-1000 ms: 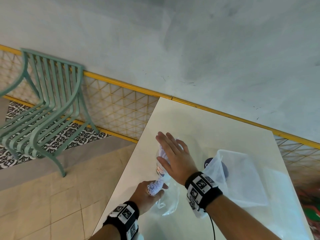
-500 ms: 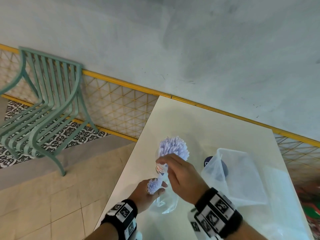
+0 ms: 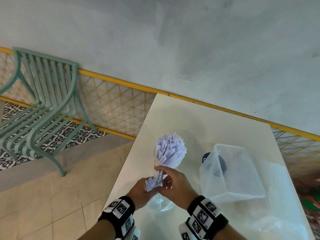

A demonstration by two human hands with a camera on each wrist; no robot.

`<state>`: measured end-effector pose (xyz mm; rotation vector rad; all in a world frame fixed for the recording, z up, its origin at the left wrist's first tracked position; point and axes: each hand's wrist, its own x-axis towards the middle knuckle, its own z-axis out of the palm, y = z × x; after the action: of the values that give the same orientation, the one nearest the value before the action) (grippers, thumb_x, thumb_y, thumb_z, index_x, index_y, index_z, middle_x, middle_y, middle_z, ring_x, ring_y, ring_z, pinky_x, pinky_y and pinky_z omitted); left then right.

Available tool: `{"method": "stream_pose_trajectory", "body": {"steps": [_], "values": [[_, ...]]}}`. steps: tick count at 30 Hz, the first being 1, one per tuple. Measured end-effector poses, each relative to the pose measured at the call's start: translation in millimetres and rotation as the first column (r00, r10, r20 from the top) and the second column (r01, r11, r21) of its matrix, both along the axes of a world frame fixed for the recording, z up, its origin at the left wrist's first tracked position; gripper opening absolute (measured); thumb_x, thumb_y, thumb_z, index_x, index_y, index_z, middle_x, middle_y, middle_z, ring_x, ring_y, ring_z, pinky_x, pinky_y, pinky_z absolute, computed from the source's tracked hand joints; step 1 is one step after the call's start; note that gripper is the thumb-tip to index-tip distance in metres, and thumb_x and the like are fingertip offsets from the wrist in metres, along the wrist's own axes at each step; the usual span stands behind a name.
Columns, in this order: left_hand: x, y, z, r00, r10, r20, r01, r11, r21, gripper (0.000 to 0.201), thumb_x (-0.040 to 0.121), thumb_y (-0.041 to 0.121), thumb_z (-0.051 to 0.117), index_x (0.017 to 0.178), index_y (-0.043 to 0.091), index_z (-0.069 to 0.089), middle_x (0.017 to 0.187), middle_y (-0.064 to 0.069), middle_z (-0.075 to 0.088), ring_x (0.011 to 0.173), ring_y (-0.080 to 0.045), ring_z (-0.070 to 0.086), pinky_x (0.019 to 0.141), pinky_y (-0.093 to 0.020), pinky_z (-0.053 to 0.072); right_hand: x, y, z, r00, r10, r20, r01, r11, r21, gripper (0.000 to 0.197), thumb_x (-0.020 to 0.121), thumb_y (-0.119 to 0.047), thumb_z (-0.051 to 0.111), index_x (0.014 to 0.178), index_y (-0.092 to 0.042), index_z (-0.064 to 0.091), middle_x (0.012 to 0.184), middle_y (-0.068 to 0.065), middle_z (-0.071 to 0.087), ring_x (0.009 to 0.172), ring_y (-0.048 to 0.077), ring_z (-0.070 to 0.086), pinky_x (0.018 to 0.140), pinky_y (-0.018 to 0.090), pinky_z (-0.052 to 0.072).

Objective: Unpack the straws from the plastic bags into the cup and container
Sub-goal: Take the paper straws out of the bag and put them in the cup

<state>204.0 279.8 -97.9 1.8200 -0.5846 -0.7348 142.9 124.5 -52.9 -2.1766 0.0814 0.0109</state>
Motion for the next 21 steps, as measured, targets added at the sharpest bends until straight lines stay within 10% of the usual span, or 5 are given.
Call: {"method": "stream_pose_trajectory", "body": {"steps": [5, 8, 13, 18, 21], "values": [[2, 0, 0, 0.996, -0.005, -0.090, -0.003, 0.996, -0.090, 0.029, 0.078, 0.054, 0.067, 0.096, 0.031, 0.069, 0.090, 0.021, 0.071, 0.081, 0.007, 0.062, 0.078, -0.011, 0.047, 4, -3, -9, 0.998, -0.043, -0.053, 0.052, 0.981, 0.188, 0.035, 0.070, -0.017, 0.088, 0.098, -0.031, 0.073, 0.085, -0.015, 0.071, 0.076, 0.004, 0.066, 0.073, 0.015, 0.050], [4, 1, -4, 0.996, -0.012, -0.092, 0.006, 0.998, -0.063, 0.018, 0.086, 0.039, 0.068, 0.103, 0.032, 0.068, 0.095, 0.021, 0.071, 0.086, 0.006, 0.063, 0.080, -0.011, 0.047, 6, -4, -13, 0.997, -0.075, -0.003, 0.074, 0.989, 0.131, 0.019, 0.070, -0.017, 0.087, 0.080, -0.021, 0.071, 0.077, -0.011, 0.063, 0.068, 0.002, 0.058, 0.066, 0.012, 0.043], [6, 4, -12, 0.999, -0.013, -0.038, 0.012, 1.000, -0.013, 0.013, 0.089, 0.019, 0.068, 0.095, 0.031, 0.068, 0.090, 0.022, 0.071, 0.081, 0.004, 0.062, 0.079, -0.014, 0.048, 2, -4, -12, 0.991, -0.115, 0.068, 0.104, 0.984, 0.146, 0.021, 0.073, -0.009, 0.082, 0.081, -0.024, 0.069, 0.081, -0.005, 0.068, 0.069, 0.005, 0.063, 0.064, 0.013, 0.047], [4, 5, -15, 0.999, -0.012, -0.041, 0.013, 1.000, 0.021, 0.036, 0.081, 0.048, 0.067, 0.103, 0.020, 0.070, 0.099, -0.003, 0.072, 0.093, -0.024, 0.066, 0.088, -0.038, 0.051, 0, -7, -18, 0.995, -0.099, 0.021, 0.096, 0.989, 0.116, 0.021, 0.071, -0.013, 0.084, 0.082, -0.022, 0.070, 0.076, -0.010, 0.070, 0.067, 0.005, 0.063, 0.064, 0.014, 0.048], [5, 4, -16, 1.000, -0.017, -0.025, 0.018, 0.999, 0.045, 0.023, 0.082, 0.042, 0.070, 0.099, 0.027, 0.071, 0.094, 0.009, 0.073, 0.082, -0.007, 0.065, 0.082, -0.030, 0.051, 4, -11, -16, 0.998, -0.064, -0.021, 0.066, 0.990, 0.128, 0.021, 0.071, -0.010, 0.084, 0.088, -0.017, 0.074, 0.082, -0.007, 0.073, 0.074, 0.004, 0.067, 0.069, 0.014, 0.050]]}}
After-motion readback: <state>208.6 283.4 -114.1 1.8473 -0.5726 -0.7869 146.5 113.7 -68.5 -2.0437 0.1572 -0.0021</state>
